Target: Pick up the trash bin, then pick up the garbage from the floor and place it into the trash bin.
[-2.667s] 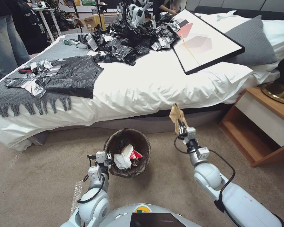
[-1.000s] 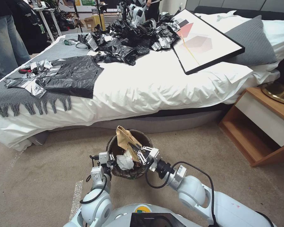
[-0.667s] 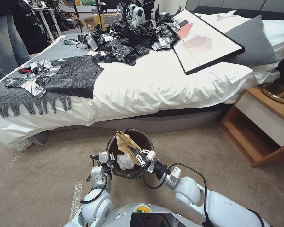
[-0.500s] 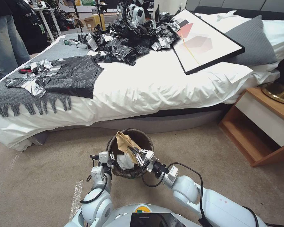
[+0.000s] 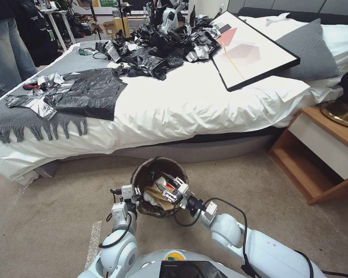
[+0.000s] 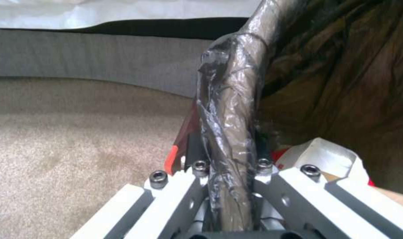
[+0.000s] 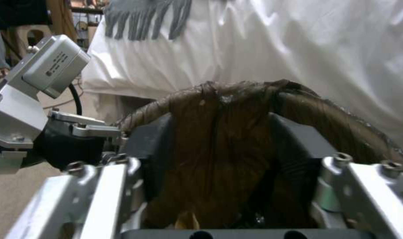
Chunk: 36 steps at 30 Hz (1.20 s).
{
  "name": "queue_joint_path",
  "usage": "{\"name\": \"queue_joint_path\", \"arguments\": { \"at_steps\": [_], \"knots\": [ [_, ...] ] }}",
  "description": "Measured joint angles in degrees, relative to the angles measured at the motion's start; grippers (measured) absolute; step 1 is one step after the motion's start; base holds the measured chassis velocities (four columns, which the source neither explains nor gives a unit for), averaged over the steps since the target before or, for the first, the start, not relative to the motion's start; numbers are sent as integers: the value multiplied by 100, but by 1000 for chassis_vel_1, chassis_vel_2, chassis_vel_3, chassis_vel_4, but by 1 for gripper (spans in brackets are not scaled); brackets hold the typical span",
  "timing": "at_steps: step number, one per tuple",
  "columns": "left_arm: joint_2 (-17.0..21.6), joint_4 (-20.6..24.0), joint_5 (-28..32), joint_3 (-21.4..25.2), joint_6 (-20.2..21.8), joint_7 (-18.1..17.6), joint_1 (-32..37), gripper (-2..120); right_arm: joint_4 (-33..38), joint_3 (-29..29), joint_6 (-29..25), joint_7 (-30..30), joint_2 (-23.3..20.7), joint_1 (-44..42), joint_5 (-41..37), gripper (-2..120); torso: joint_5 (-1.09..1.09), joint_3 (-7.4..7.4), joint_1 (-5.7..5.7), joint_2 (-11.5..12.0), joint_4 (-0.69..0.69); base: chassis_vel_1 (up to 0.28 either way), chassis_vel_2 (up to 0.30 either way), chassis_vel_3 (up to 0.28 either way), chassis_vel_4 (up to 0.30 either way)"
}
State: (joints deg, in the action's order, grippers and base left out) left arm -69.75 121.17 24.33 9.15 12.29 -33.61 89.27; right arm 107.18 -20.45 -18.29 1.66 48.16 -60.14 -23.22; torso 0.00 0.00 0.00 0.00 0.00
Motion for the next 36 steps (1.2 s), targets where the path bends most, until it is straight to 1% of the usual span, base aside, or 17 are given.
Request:
{"name": "queue_joint_path", "arguments": {
  "at_steps": [3, 4, 7, 8, 10, 12, 18, 22, 23, 25, 27, 29, 30, 32, 34, 35, 36],
  "knots": [
    [4, -6, 15, 1, 2, -5, -15, 2, 35, 28, 2, 14, -25, -15, -3, 71, 0, 0, 0, 0, 0, 0, 0, 0, 0],
    [4, -6, 15, 1, 2, -5, -15, 2, 35, 28, 2, 14, -25, -15, -3, 71, 0, 0, 0, 0, 0, 0, 0, 0, 0],
    [16, -6, 30, 10, 4, -9, -18, 2, 83, 64, 5, 37, -30, -35, -15, 84, 0, 0, 0, 0, 0, 0, 0, 0, 0],
    [16, -6, 30, 10, 4, -9, -18, 2, 83, 64, 5, 37, -30, -35, -15, 84, 0, 0, 0, 0, 0, 0, 0, 0, 0],
    [24, -6, 43, 16, 5, -14, -24, 2, 117, 81, 10, 52, -30, -37, -27, 95, 0, 0, 0, 0, 0, 0, 0, 0, 0],
    [25, -6, 47, 17, 5, -17, -27, 2, 133, 89, 12, 63, -28, -37, -29, 98, 0, 0, 0, 0, 0, 0, 0, 0, 0],
    [26, -4, 54, 17, 8, -22, -24, 2, 313, 277, 8, 69, -14, -108, -44, 100, -1, 0, 0, 0, 0, 0, 0, 0, 0],
    [37, -4, 52, 22, 8, -23, -4, 2, 784, 781, 46, 122, -36, -266, -144, 100, -1, 0, 0, 0, 0, 0, 0, 0, 0],
    [37, -4, 52, 22, 8, -23, -4, 2, 784, 781, 46, 122, -36, -266, -144, 100, -1, 0, 0, 0, 0, 0, 0, 0, 0],
    [37, -4, 47, 25, 5, -21, 4, 2, 1076, 1047, 116, 344, -79, -334, -201, 100, -1, 0, 0, 0, 0, 0, 0, 0, 0],
    [35, -4, 46, 27, 4, -21, 6, 2, 1179, 1148, 166, 451, -91, -360, -221, 100, -1, 0, 0, 0, 0, 0, 0, 0, 0],
    [26, -2, 36, 34, -1, -19, 18, 2, 1466, 1584, 383, 827, -101, -486, -260, 100, 0, 0, 0, 0, 0, 0, 0, 0, 0],
    [26, -2, 36, 34, -1, -19, 18, 2, 1466, 1584, 383, 827, -101, -486, -260, 100, 0, 0, 0, 0, 0, 0, 0, 0, 0],
    [24, -2, 27, 41, -6, -16, 24, 2, 1570, 1824, 518, 998, -79, -559, -261, 100, 0, 0, 0, 0, 0, 0, 0, 0, 0],
    [20, -2, 19, 67, -11, -13, 31, 2, 1682, 2235, 731, 1280, -24, -705, -264, 100, 0, 0, 0, 0, 0, 0, 0, 0, 0],
    [20, -2, 19, 67, -11, -13, 31, 2, 1682, 2235, 731, 1280, -24, -705, -264, 100, 0, 0, 0, 0, 0, 0, 0, 0, 0],
    [20, -2, 13, 82, -14, -11, 33, 2, 1714, 2501, 829, 1411, 13, -820, -269, 100, 0, 0, 0, 0, 0, 0, 0, 0, 0]
  ]
}}
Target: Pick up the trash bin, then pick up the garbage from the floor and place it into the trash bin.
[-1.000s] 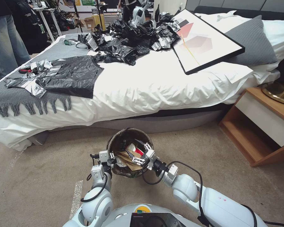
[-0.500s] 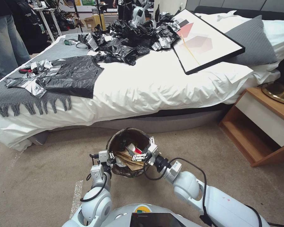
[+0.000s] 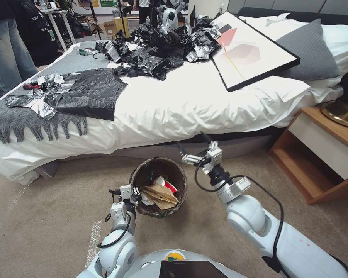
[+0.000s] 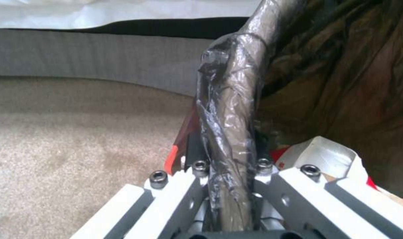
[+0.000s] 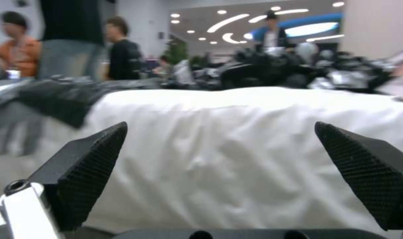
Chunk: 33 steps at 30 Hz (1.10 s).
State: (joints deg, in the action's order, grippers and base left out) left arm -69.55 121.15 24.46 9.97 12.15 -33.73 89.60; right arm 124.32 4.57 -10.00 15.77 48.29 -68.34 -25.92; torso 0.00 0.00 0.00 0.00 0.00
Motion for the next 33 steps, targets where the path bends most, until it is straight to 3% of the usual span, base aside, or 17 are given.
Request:
{"name": "queue_joint_path", "arguments": {
  "at_steps": [5, 9, 16, 33],
  "knots": [
    [6, 0, -4, 22, -7, 2, -2, 2, -98, 747, 103, 233, 182, -562, 291, 100, 0, 0, 0, 0, 1, 0, 0, 0, 0],
    [13, 3, -3, 28, -9, 1, -6, 2, -312, 1023, 27, 307, 361, -987, 712, 100, -1, 0, 0, 0, 1, 0, 0, 0, 0],
    [37, 41, 0, 43, -12, -5, 17, 2, -612, 1209, -145, 331, 652, -1373, 1227, 100, 0, 0, 0, 0, 0, 0, 0, 0, 0],
    [70, 93, 44, 65, -28, -37, 36, 2, -909, 1235, -255, 235, 917, -1645, 1488, 100, 0, 0, 0, 0, 0, 0, 0, 0, 0]
  ]
}}
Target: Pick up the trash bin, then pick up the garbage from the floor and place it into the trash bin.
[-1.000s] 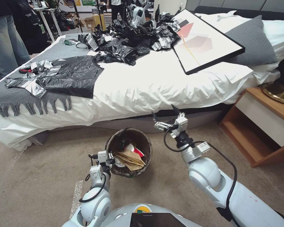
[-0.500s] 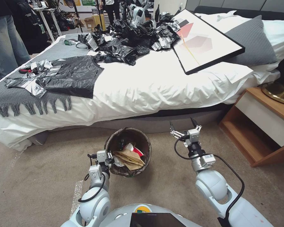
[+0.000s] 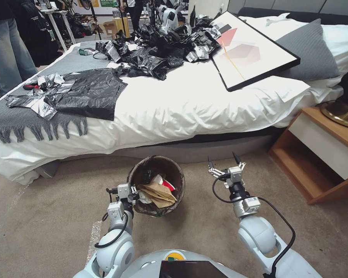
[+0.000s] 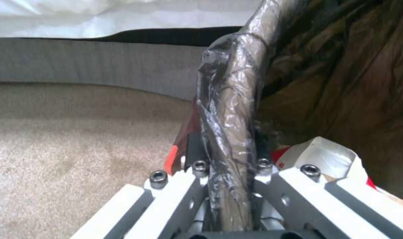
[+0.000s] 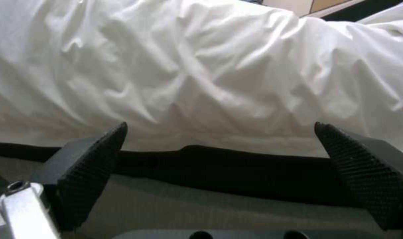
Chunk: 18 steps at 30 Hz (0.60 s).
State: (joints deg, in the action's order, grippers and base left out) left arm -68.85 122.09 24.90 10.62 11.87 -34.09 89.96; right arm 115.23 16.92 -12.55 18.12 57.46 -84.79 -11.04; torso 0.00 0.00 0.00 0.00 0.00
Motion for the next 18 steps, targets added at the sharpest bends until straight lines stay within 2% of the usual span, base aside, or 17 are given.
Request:
{"name": "queue_joint_path", "arguments": {
  "at_steps": [18],
  "knots": [
    [28, 51, 72, 21, -13, -61, 9, 2, -21, -112, 36, 27, 57, 16, 84, 100, 0, 0, 0, 0, 0, 3, 2, 3, 2]
  ]
}}
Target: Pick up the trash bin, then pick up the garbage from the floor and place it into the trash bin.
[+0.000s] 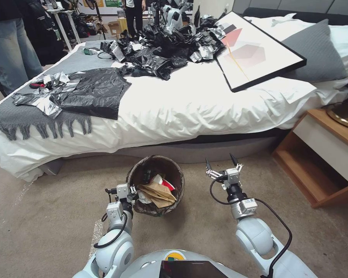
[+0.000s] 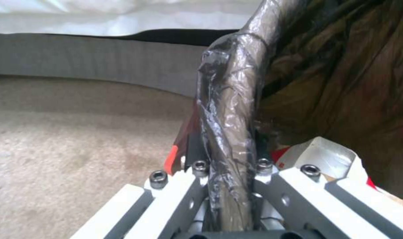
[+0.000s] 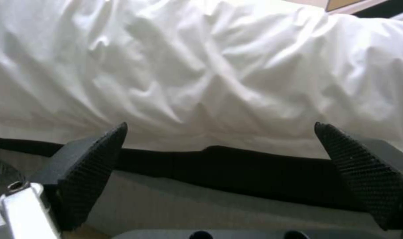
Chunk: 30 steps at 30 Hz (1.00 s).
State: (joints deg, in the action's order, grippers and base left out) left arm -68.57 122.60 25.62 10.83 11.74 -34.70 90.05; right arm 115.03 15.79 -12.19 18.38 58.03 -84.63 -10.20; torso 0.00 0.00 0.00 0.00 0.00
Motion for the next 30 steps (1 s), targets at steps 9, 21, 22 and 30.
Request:
{"name": "queue_joint_path", "arguments": {
  "at_steps": [9, 21, 22, 30],
  "knots": [
    [-17, 4, 1, 14, -3, -3, -4, 2, -50, -28, 16, 16, -25, 68, 2, 100, 0, 0, 0, 0, -1, 78, 74, 84, 80],
    [-20, 13, -5, 31, -9, -2, -1, 2, -72, -34, 24, 36, -28, 98, -3, 100, 0, 0, 0, 0, -1, 103, 101, 96, 104],
    [-20, 13, -5, 31, -9, -2, -1, 2, -72, -34, 24, 36, -28, 98, -3, 100, 0, 0, 0, 0, -1, 107, 93, 84, 86],
    [-34, 11, -15, 34, -15, -13, -5, 2, -72, -45, 23, 43, -33, 111, -5, 100, 0, 0, 0, 0, -1, 79, 86, 80, 90]
  ]
}}
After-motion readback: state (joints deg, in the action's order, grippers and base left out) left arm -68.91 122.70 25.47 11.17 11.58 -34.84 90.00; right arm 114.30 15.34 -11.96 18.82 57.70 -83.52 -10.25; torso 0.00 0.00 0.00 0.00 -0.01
